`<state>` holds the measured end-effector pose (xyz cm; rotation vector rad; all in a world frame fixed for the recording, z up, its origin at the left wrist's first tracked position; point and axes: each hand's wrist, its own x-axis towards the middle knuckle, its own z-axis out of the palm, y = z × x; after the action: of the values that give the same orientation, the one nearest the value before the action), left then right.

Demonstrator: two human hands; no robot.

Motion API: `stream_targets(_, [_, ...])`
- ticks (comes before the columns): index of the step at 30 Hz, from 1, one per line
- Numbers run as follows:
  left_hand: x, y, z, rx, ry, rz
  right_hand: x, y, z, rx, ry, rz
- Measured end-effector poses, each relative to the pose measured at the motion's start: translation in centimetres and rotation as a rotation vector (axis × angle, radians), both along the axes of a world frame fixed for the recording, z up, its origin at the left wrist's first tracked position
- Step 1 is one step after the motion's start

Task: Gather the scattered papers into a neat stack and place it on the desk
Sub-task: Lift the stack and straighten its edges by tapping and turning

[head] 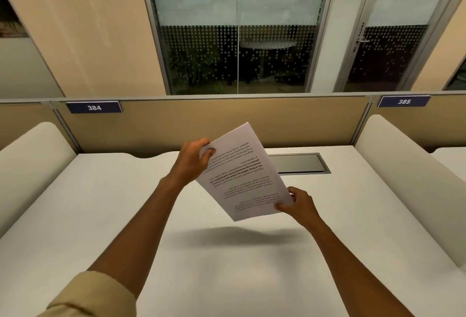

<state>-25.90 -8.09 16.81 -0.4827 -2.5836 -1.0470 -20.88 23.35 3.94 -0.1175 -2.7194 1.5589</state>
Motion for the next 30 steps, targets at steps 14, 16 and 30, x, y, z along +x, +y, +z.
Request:
stream_targets(14, [-0.1,3.5,4.1,-0.263,0.043,-0.135,-1.2,-3.8,5.6,-0.277,0.197,0.051])
stream_targets(16, [-0.1,3.4,4.1,-0.223,0.051,-0.112,-0.9,-3.7,6.0,-0.300,0.211,0.060])
stream_targets(30, [3.1,1.7,-5.9,0.844,-0.537,-0.085,0.4,-3.4,4.9,-0.412,0.148,-0.008])
